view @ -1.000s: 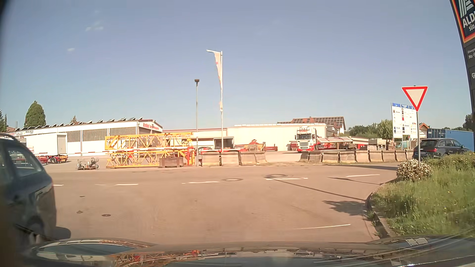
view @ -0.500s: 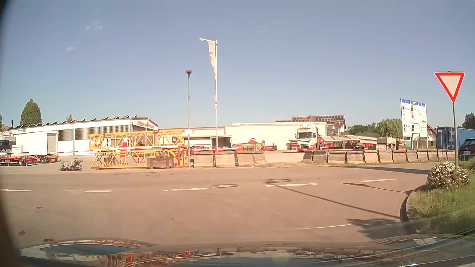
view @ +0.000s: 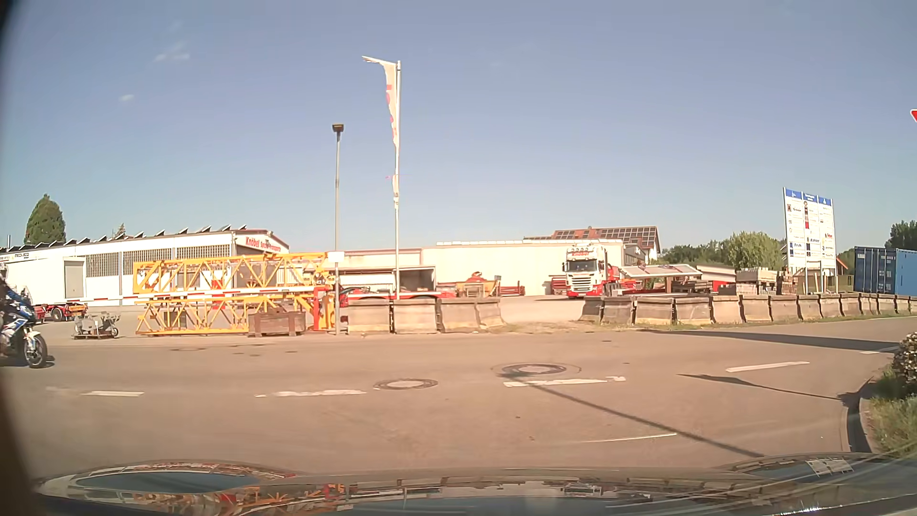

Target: Follow the waypoints while adhering to traffic rules and regulations

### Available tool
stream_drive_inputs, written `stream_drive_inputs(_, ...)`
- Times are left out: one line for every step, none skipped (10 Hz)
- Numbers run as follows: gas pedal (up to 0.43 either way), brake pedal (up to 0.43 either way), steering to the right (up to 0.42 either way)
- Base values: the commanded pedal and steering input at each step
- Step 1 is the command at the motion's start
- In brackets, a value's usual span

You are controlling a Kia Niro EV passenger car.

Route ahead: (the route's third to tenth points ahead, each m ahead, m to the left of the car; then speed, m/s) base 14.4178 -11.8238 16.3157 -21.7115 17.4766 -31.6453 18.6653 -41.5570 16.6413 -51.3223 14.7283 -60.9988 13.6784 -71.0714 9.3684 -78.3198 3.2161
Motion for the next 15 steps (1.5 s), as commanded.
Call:
stream_drive_inputs(0.0,0.207,0.085)
stream_drive_inputs(0.0,0.213,0.097)
stream_drive_inputs(0.0,0.226,0.107)
stream_drive_inputs(0.0,0.226,0.118)
stream_drive_inputs(0.0,0.232,0.128)
stream_drive_inputs(0.0,0.232,0.14)
stream_drive_inputs(0.0,0.232,0.151)
stream_drive_inputs(0.0,0.226,0.162)
stream_drive_inputs(0.0,0.232,0.171)
stream_drive_inputs(0.0,0.232,0.184)
stream_drive_inputs(0.0,0.232,0.206)
stream_drive_inputs(0.0,0.232,0.23)
stream_drive_inputs(0.0,0.232,0.254)
stream_drive_inputs(0.0,0.232,0.274)
stream_drive_inputs(0.0,0.232,0.287)
